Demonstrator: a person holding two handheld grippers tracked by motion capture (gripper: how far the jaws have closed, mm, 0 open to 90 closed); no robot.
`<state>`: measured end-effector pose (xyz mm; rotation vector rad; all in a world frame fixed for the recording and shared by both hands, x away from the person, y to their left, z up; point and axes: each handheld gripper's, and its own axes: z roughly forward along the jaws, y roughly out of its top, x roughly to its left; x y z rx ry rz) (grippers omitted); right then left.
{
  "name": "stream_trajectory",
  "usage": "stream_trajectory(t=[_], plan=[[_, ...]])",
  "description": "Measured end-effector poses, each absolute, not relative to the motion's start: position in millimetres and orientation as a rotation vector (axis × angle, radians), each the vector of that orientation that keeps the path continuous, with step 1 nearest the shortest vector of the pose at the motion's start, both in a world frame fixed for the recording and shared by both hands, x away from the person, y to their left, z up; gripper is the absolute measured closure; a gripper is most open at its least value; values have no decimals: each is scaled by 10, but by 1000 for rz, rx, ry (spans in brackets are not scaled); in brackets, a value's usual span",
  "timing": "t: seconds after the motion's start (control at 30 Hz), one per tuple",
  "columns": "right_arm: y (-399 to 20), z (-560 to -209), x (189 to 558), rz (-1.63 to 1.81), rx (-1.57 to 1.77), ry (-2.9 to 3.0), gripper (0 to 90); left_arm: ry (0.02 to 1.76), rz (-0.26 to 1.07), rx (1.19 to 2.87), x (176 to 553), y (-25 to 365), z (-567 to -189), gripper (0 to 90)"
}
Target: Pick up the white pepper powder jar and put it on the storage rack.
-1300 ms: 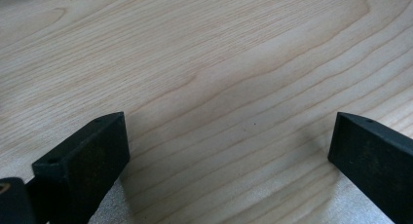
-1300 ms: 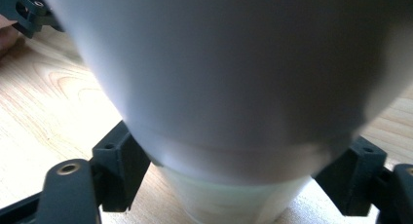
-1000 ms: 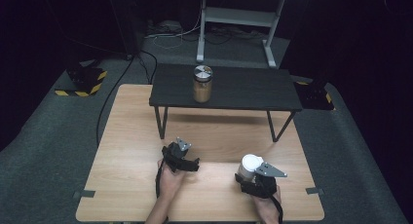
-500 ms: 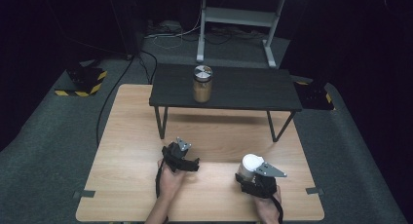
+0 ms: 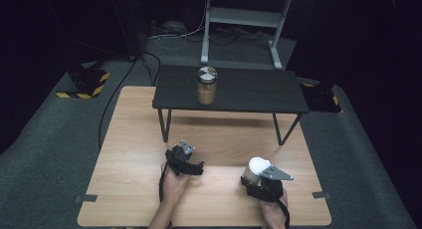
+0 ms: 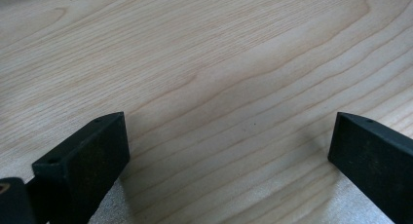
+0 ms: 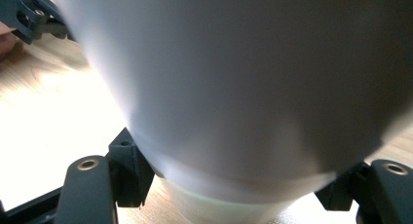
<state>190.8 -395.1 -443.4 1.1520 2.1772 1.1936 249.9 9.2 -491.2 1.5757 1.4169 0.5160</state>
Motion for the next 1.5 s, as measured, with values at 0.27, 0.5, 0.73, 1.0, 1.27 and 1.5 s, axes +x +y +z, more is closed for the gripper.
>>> stream_trajectory(t=[0.27, 0.5, 0.73, 1.0, 1.27, 1.5], plan=[[-4001, -4339, 1949, 1197, 1137, 2186, 301, 1414, 517, 1580, 2501, 96, -4910, 13], [-4016, -4235, 2007, 1186, 1118, 2201, 301, 1417, 516, 1575, 2499, 92, -4913, 13], [-4035, -4126, 2075, 1191, 1104, 2215, 301, 1417, 516, 1574, 2498, 91, -4914, 13], [-4098, -3927, 2199, 1213, 1082, 2232, 301, 1417, 516, 1574, 2499, 91, -4914, 13], [-4134, -3666, 2304, 1235, 1047, 2230, 301, 1417, 516, 1574, 2498, 91, -4914, 13], [-4165, -3499, 2362, 1251, 1035, 2225, 301, 1412, 517, 1581, 2500, 98, -4911, 14]])
